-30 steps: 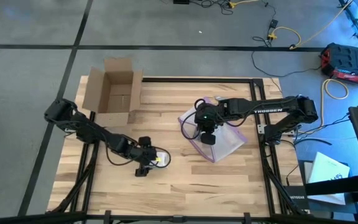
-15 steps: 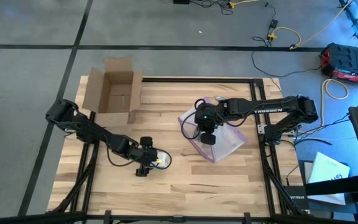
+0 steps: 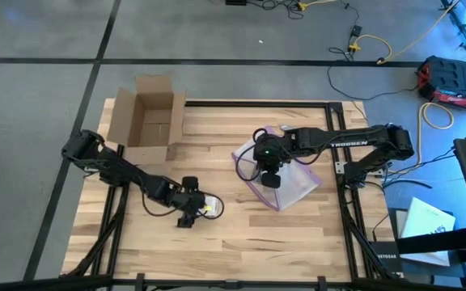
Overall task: Unpack boxes
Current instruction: Put the white box into the zip bag
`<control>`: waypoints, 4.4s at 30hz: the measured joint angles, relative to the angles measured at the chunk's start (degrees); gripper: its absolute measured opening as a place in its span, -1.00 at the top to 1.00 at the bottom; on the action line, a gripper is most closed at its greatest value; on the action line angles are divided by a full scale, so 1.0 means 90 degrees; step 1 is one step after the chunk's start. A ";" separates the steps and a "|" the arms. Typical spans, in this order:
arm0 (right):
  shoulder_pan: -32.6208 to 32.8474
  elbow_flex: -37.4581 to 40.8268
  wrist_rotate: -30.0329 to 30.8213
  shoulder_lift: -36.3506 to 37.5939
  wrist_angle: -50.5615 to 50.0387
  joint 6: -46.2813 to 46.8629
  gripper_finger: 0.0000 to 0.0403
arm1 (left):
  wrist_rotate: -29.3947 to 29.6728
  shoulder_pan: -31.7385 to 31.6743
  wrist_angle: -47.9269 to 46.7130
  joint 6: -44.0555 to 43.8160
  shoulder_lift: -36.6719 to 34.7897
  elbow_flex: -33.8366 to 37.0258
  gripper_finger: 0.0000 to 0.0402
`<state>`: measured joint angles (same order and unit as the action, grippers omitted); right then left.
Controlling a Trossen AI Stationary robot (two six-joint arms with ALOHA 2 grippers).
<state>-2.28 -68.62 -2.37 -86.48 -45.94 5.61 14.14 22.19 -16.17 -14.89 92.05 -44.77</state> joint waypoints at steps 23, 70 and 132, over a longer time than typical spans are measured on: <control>0.0000 -0.0002 -0.0002 0.0000 0.0001 0.0001 0.95 | -0.0340 -0.0075 0.0018 -0.0477 0.0257 -0.0024 -0.99; 0.0000 -0.0002 -0.0002 0.0000 0.0001 0.0000 0.95 | -0.1259 -0.1912 0.1965 -0.1437 0.0709 -0.1180 -0.64; 0.0002 0.0000 -0.0002 0.0002 0.0001 0.0002 0.95 | -0.0919 -0.2557 0.3421 -0.2798 0.1802 -0.1452 -0.64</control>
<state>-2.26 -68.62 -2.39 -86.46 -45.93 5.63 5.87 -0.82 14.62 -40.07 108.27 -57.84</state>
